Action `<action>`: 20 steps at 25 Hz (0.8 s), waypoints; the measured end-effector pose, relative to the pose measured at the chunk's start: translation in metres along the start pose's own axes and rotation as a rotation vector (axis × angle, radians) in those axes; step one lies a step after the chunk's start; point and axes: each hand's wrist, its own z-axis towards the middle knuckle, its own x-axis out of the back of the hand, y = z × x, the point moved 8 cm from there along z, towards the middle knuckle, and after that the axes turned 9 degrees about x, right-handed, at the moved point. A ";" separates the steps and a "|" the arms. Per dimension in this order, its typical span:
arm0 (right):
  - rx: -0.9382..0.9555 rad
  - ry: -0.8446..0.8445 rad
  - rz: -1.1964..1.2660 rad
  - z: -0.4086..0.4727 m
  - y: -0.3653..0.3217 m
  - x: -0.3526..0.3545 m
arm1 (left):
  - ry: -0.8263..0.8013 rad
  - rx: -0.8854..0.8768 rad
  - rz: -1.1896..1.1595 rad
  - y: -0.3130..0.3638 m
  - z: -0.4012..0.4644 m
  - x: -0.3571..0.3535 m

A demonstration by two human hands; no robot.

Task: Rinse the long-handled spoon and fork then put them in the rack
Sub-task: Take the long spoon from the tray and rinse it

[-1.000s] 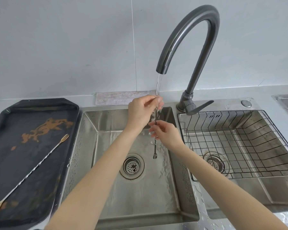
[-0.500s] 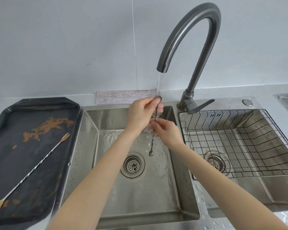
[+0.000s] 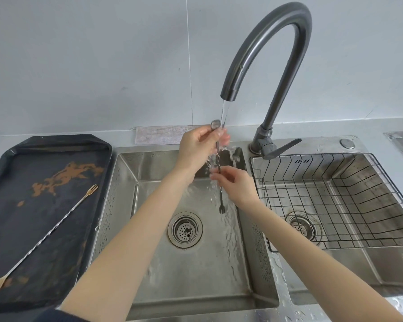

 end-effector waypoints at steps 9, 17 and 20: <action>-0.020 -0.049 -0.126 0.002 0.002 0.006 | 0.113 0.120 -0.603 0.001 0.013 0.049; 0.172 -0.007 -0.201 0.024 -0.054 0.022 | 0.201 0.247 -0.823 -0.034 0.016 0.077; 0.209 -0.024 -0.280 0.030 -0.064 0.024 | 0.153 0.318 -0.762 -0.050 0.011 0.070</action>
